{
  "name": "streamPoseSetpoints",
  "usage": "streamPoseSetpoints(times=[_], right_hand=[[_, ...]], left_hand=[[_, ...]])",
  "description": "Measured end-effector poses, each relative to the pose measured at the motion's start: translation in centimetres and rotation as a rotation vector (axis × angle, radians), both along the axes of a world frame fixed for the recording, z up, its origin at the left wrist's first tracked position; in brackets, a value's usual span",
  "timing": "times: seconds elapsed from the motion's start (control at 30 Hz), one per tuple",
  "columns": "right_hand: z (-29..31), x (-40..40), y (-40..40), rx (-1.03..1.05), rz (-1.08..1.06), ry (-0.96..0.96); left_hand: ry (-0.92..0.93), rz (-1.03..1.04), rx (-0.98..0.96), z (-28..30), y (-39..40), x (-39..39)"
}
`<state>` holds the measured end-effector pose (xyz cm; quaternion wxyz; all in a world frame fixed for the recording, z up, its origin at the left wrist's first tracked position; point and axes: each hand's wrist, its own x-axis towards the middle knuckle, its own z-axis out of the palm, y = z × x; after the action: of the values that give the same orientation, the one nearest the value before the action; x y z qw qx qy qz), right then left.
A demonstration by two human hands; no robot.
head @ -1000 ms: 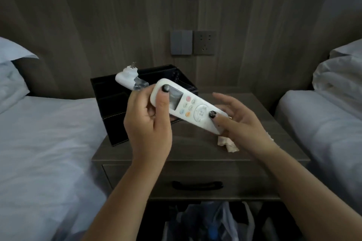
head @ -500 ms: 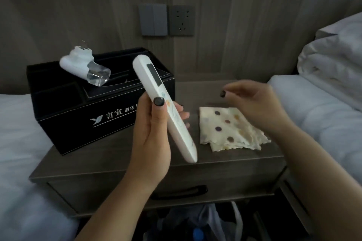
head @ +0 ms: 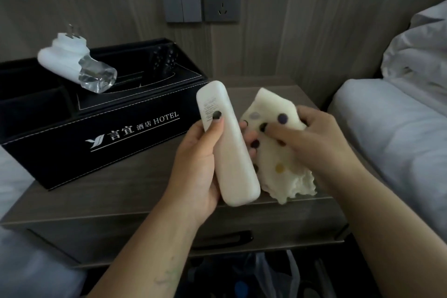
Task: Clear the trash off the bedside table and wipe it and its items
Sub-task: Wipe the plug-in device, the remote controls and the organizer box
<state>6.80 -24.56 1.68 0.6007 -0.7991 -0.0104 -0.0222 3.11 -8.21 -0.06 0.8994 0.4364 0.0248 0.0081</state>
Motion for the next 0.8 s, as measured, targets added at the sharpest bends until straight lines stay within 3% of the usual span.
streamPoseSetpoints(times=[0.07, 0.13, 0.3, 0.4, 0.47, 0.57, 0.67, 0.8], right_hand=[[0.2, -1.3, -0.2, 0.308, 0.234, 0.114], [0.2, -2.1, -0.7, 0.466, 0.426, 0.188], [-0.3, -2.9, -1.3, 0.557, 0.455, 0.291], [0.0, -3.4, -1.0, 0.534, 0.413, 0.258], [0.0, -3.4, -0.7, 0.467, 0.221, 0.145], [0.2, -3.8, -0.1, 0.213, -0.09, -0.282], [-0.4, -5.3, 1.5, 0.177, 0.089, -0.559], [-2.1, -7.6, 4.4, -0.088, 0.254, -0.831]], left_hand=[[-0.006, -0.026, -0.057, -0.2, -0.1, -0.1], [-0.031, -0.067, -0.079, -0.4, -0.1, -0.3], [-0.033, -0.187, -0.134, -0.5, -0.7, -1.2], [-0.03, -0.169, -0.146, -0.2, -1.2, -1.4], [-0.053, -0.135, -0.117, 0.1, -1.1, -1.4], [-0.066, -0.034, -0.079, 0.4, -0.6, -1.4], [-0.015, -0.009, -0.11, 0.9, -0.6, -1.5], [0.056, -0.139, -0.286, 1.1, -0.4, -2.5]])
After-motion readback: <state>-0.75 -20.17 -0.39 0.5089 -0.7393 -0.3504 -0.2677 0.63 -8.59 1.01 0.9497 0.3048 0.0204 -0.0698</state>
